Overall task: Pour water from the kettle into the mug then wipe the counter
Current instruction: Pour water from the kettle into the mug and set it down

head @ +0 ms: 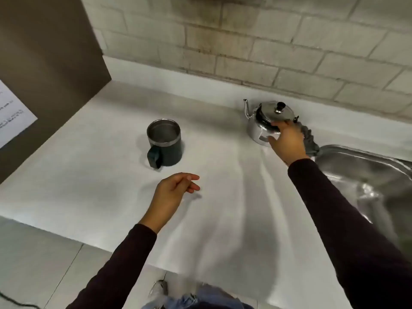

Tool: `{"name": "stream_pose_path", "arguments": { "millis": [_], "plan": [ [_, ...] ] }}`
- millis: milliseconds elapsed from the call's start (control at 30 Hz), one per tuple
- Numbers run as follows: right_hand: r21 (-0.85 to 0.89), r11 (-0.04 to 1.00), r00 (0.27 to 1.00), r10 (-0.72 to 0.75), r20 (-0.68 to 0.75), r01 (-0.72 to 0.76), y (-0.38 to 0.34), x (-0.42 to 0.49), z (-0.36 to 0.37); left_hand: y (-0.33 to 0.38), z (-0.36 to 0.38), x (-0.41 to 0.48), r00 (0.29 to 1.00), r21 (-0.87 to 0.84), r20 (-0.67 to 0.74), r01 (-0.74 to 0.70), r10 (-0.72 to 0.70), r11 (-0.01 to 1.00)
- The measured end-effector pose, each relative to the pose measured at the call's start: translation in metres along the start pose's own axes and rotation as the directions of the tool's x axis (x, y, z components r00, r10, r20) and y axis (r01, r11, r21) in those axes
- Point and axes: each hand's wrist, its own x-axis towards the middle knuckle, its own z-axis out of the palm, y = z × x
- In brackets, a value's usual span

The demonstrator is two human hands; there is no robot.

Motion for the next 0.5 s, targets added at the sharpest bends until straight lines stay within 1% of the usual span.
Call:
{"name": "stream_pose_path", "arguments": {
  "millis": [100, 300, 367, 500],
  "plan": [
    [-0.141, 0.987, 0.993, -0.06, 0.104, 0.074, 0.005, 0.027, 0.005, -0.002, 0.007, 0.003, 0.996, -0.025, -0.084, 0.022, -0.024, 0.999],
    [-0.037, 0.99, 0.964, -0.123, 0.237, 0.136, 0.009, 0.067, 0.008, -0.005, 0.01, 0.0, 0.978, -0.045, -0.194, 0.072, -0.08, 0.996],
    [-0.013, 0.992, 0.968, -0.123, 0.218, 0.129, 0.01, 0.084, -0.002, -0.004, 0.009, 0.003, 0.974, -0.049, -0.211, 0.079, -0.087, 0.996],
    [0.05, 0.985, 0.972, -0.171, 0.163, 0.165, 0.009, 0.105, -0.029, -0.001, 0.01, 0.01, 0.978, -0.039, -0.197, 0.068, -0.074, 0.997]
  ]
}}
